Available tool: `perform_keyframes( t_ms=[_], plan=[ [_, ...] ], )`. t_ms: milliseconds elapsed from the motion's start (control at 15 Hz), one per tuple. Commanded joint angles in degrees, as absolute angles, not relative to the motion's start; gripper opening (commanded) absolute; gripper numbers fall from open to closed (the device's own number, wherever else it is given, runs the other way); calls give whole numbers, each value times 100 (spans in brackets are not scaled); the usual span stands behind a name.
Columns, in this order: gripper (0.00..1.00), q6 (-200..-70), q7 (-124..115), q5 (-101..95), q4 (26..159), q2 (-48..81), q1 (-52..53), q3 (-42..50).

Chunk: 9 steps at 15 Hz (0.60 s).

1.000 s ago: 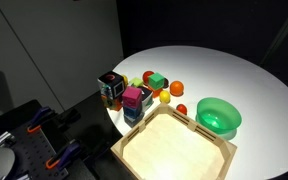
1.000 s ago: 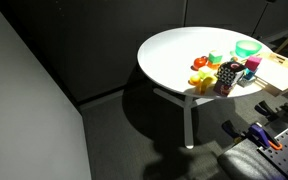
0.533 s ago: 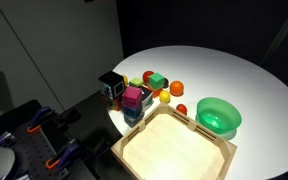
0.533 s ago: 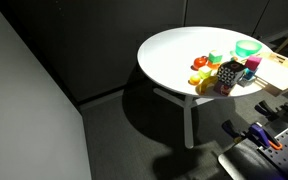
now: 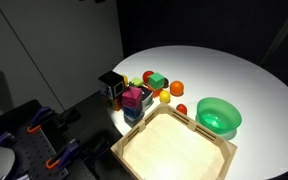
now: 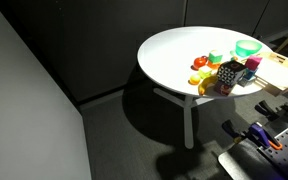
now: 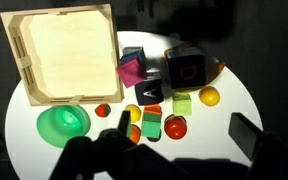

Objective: Remove the mulberry pink block from the stack and drop it on the wooden tray

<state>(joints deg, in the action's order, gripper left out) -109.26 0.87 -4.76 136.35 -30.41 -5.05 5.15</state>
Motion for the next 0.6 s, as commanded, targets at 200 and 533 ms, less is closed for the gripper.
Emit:
perform_keyframes(
  t_ms=[200,533],
  plan=[
    [100,-10910,96,-468,13620,-3036,-522,499],
    [100,-10975,246,-472,13673,-2787,-599,684]
  ],
)
